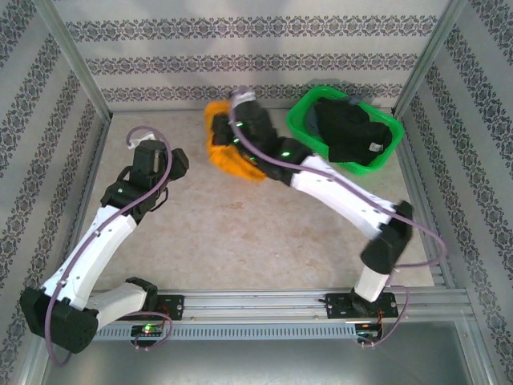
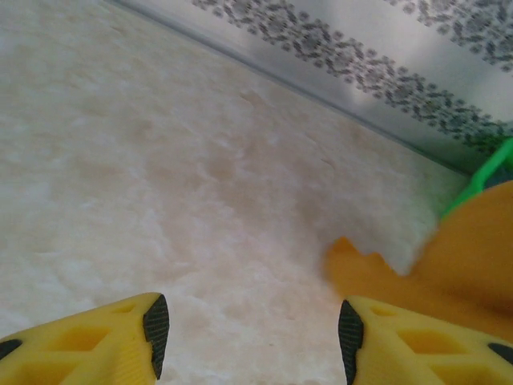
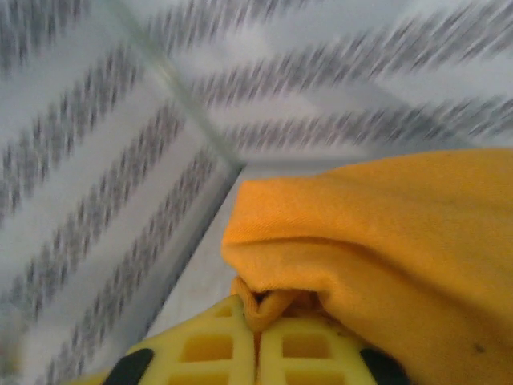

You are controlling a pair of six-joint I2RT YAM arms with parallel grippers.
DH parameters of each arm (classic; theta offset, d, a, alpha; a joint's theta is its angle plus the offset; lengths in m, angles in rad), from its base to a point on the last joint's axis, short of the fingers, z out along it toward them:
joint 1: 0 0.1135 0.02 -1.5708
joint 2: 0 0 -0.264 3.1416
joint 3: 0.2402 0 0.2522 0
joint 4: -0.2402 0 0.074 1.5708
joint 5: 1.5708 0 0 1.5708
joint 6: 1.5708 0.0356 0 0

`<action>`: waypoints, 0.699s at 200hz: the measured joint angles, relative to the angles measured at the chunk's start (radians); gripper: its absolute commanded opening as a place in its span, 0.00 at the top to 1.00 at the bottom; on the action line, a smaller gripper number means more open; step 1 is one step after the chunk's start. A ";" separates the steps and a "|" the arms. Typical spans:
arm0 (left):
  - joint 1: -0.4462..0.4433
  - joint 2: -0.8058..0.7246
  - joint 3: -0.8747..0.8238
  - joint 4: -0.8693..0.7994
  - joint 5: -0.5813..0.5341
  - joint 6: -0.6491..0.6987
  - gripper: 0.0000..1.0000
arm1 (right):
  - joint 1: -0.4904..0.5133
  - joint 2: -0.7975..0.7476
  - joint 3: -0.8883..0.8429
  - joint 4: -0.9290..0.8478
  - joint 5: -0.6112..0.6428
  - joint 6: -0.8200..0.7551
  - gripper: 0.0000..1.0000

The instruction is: Fold and stack the t-shirts

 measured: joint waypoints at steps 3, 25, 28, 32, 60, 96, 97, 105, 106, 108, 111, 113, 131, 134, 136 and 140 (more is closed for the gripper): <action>0.000 -0.007 0.000 -0.009 -0.011 -0.002 0.38 | 0.006 0.027 0.011 -0.006 -0.024 0.000 0.58; 0.000 -0.060 0.000 -0.079 -0.079 -0.014 0.34 | 0.031 0.163 0.064 -0.054 -0.158 0.007 0.38; 0.000 -0.067 0.000 -0.090 -0.087 -0.014 0.34 | 0.032 0.169 0.064 -0.061 -0.167 0.015 0.37; 0.000 -0.073 0.000 -0.100 -0.094 -0.016 0.34 | 0.032 0.179 0.064 -0.077 -0.183 0.009 0.36; 0.000 -0.097 0.000 -0.175 -0.121 -0.029 0.34 | 0.009 0.127 -0.036 -0.082 -0.219 0.017 0.41; 0.000 -0.096 -0.016 -0.219 -0.085 -0.069 0.35 | -0.108 -0.031 -0.253 -0.041 -0.237 0.076 0.44; 0.000 -0.096 -0.016 -0.219 -0.083 -0.069 0.35 | -0.111 -0.033 -0.257 -0.040 -0.237 0.077 0.44; 0.000 -0.092 -0.030 -0.219 -0.059 -0.079 0.36 | -0.142 -0.058 -0.304 -0.035 -0.235 0.093 0.44; 0.001 -0.091 -0.032 -0.219 -0.054 -0.080 0.36 | -0.144 -0.060 -0.308 -0.035 -0.235 0.094 0.44; 0.000 -0.087 -0.037 -0.219 -0.047 -0.085 0.36 | -0.152 -0.064 -0.319 -0.034 -0.233 0.100 0.45; 0.000 -0.083 -0.042 -0.218 -0.035 -0.089 0.36 | -0.162 -0.070 -0.335 -0.032 -0.233 0.108 0.45; 0.000 -0.081 -0.047 -0.218 -0.027 -0.093 0.37 | -0.169 -0.073 -0.345 -0.031 -0.232 0.112 0.45; 0.000 -0.016 -0.085 -0.195 0.055 -0.129 0.37 | -0.215 -0.082 -0.433 -0.014 -0.234 0.164 0.45; -0.001 -0.002 -0.089 -0.189 0.068 -0.135 0.37 | -0.221 -0.082 -0.451 -0.010 -0.234 0.173 0.45; -0.002 0.012 -0.092 -0.185 0.077 -0.141 0.37 | -0.224 -0.082 -0.458 -0.008 -0.234 0.179 0.45; -0.004 0.036 -0.096 -0.175 0.092 -0.150 0.37 | -0.230 -0.082 -0.480 -0.002 -0.236 0.192 0.45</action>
